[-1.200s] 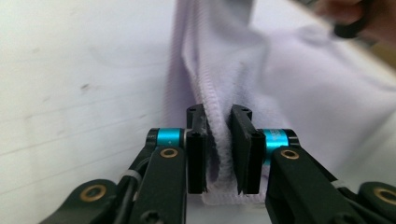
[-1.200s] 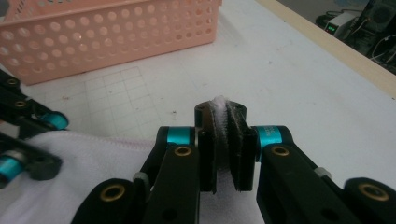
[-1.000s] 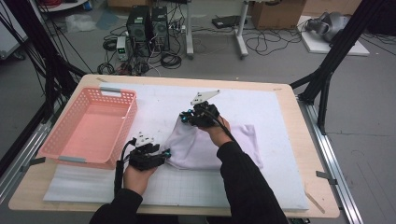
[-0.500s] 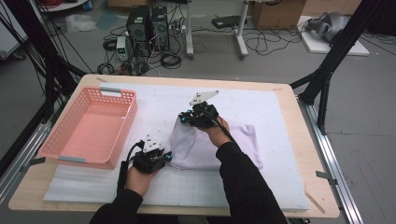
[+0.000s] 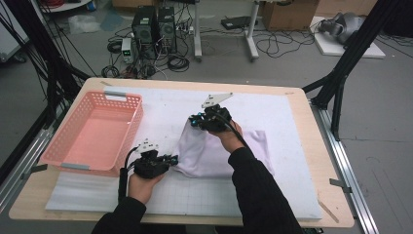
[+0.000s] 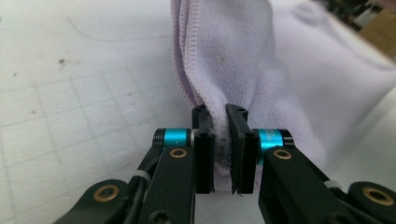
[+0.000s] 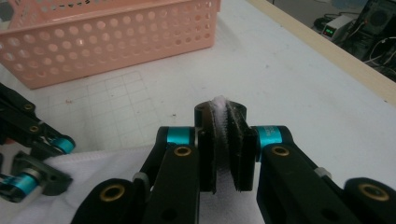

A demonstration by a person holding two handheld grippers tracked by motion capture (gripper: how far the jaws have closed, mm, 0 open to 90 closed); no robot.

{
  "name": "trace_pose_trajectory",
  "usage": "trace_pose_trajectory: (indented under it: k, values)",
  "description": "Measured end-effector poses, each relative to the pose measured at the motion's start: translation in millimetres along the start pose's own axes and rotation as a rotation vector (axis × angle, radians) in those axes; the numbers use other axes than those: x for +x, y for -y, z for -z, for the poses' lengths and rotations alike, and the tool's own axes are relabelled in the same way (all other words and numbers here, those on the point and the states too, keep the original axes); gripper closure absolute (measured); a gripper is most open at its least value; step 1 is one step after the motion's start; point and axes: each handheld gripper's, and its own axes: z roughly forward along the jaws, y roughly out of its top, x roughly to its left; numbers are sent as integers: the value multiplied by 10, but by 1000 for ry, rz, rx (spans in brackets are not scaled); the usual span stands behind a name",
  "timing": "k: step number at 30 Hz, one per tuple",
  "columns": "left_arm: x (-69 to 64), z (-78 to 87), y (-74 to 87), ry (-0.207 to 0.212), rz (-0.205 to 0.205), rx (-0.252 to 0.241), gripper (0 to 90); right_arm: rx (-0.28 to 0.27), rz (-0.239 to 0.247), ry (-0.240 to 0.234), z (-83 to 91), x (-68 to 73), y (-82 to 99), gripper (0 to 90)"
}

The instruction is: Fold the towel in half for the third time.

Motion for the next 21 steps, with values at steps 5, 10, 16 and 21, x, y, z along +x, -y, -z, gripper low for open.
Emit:
trace_pose_trajectory:
  k: [5, 10, 16, 21]
  values:
    - [-91, 26, -61, 81, 55, -51, 816, -9, -4, 18, 107, -36, 17, 835]
    - [-252, -25, -163, 130, 39, -73, 816, -19, -12, 39, 252, -91, 45, 835]
    - [-443, -170, -280, 172, 22, -74, 815, -27, -28, 70, 450, -188, 139, 835]
    - [-617, -326, -365, 206, 8, -74, 815, -28, -47, 99, 616, -279, 260, 835]
